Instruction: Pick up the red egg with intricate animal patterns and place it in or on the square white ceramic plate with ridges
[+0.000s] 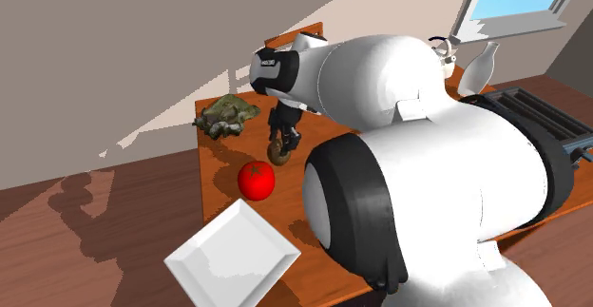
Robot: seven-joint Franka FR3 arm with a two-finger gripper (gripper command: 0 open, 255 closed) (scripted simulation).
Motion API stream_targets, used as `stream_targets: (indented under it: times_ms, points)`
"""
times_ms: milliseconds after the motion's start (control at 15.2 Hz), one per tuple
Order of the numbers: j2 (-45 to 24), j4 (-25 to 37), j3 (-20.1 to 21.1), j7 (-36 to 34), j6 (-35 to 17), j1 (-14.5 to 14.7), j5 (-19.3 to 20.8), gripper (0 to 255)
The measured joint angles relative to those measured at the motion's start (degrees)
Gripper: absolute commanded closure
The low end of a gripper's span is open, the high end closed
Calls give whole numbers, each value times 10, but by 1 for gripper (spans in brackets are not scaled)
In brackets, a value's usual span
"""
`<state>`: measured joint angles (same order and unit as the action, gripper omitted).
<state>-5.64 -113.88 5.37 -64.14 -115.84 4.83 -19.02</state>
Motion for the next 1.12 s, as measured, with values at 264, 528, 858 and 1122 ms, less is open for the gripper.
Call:
stream_targets:
  times_ms: [264, 528, 858, 1122]
  points:
    - [84, -96, 13, -16, -30, 14, -15, 255]
    - [148, -167, 30, -37, -36, 31, -30, 255]
    - [238, -254, 57, -71, -43, 58, -56, 255]
    - [315, -316, 81, -103, -40, 84, -82, 255]
